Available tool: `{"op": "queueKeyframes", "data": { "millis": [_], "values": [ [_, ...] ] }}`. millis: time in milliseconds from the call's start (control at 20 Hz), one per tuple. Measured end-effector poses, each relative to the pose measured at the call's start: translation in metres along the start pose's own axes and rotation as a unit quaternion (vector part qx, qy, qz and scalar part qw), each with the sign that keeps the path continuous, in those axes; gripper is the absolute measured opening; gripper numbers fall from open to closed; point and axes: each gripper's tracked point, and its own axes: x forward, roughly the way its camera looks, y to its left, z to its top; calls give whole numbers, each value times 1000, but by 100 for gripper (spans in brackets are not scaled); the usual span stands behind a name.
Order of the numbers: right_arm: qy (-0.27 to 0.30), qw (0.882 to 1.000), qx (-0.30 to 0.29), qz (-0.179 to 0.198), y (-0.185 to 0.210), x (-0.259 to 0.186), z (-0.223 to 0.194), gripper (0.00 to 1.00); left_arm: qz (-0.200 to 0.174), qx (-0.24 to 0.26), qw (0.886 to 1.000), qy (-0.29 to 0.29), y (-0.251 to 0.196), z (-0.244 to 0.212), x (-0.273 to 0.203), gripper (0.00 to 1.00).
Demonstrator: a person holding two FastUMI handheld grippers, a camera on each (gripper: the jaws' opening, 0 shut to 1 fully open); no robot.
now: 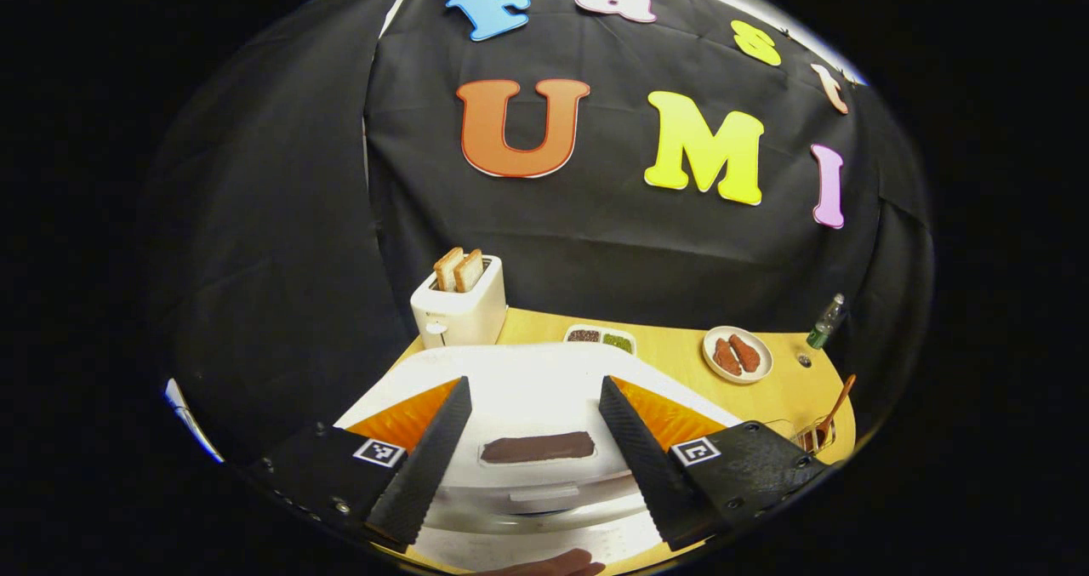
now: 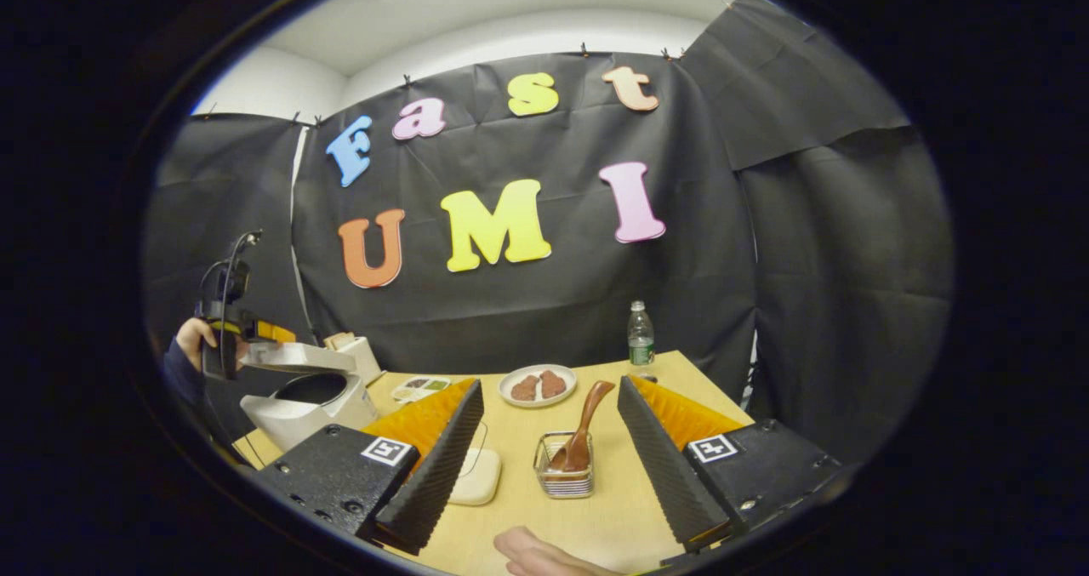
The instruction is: Close the left gripper, press the button to open the rice cooker; take a wooden spoon from the chopstick holder with the right hand, scoop a spoonful of rice and pour it into the rice cooker, then put the wooden spoon back into the chopstick holder.
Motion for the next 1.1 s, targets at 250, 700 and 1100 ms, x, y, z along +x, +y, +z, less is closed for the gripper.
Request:
{"op": "queueKeyframes", "data": {
  "millis": [250, 700, 1100],
  "values": [
    [17, 1000, -1, 3, 4, 2, -10, 99, -1, 8, 1000, 12, 0, -28, -6, 98],
    [15, 1000, -13, 18, 20, -18, -14, 99, 6, 24, 999, 47, 3, -76, -15, 99],
    [23, 999, -24, 42, 38, -32, -18, 100, 17, 15, 999, 24, 2, -80, -22, 99]
  ]
}}
